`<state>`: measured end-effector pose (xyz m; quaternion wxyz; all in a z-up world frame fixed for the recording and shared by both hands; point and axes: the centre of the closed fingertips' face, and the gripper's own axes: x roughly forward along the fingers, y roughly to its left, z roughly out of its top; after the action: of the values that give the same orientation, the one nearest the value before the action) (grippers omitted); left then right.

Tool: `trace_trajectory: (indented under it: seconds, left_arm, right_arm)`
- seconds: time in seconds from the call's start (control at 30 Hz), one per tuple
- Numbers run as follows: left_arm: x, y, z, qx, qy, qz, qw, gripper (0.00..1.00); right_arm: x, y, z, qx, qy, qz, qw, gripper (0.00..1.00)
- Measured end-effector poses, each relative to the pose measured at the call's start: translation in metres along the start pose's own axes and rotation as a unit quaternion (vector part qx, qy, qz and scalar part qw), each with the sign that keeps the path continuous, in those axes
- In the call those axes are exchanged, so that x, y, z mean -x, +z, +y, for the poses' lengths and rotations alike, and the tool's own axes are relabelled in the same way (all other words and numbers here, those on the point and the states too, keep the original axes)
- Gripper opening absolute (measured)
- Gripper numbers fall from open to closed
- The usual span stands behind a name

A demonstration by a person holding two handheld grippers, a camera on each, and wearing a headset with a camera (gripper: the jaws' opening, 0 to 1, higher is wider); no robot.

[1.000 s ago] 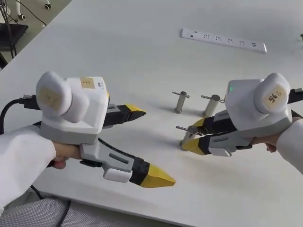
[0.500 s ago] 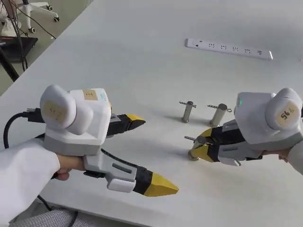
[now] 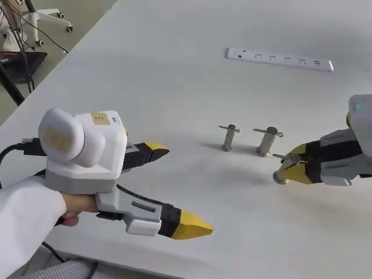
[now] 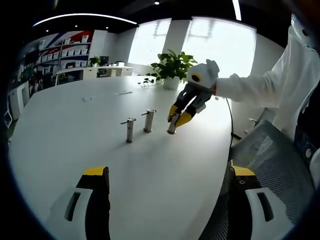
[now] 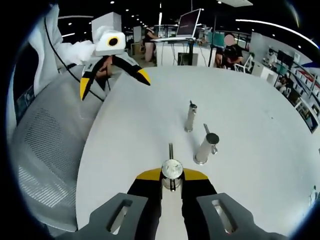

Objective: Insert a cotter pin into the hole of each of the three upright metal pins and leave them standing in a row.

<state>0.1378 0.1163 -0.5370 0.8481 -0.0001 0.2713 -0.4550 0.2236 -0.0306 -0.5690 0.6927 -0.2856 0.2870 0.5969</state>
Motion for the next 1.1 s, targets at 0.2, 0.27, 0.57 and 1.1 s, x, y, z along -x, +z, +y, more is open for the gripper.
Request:
trace_trajectory:
  seconds: [0.2,0.27,0.57,1.1]
  left_arm:
    - [0.006,-0.006,0.000,0.012,0.006,0.005,0.9999,0.99]
    - [0.007,-0.006,-0.001,0.012,0.007,0.006,0.9999,0.99]
    - [0.015,-0.010,0.002,0.021,0.022,0.012,0.9995,0.99]
    - [0.014,-0.018,0.002,0.029,0.021,0.030,0.9989,0.99]
  right_arm:
    - [0.010,-0.013,-0.027,-0.010,-0.022,0.003,0.9997,0.08]
    - [0.011,-0.013,-0.031,-0.008,-0.021,0.000,0.9997,0.08]
    - [0.004,-0.018,-0.039,-0.004,0.003,-0.011,0.9999,0.08]
    - [0.000,-0.013,-0.042,0.022,0.033,-0.017,0.9991,0.09]
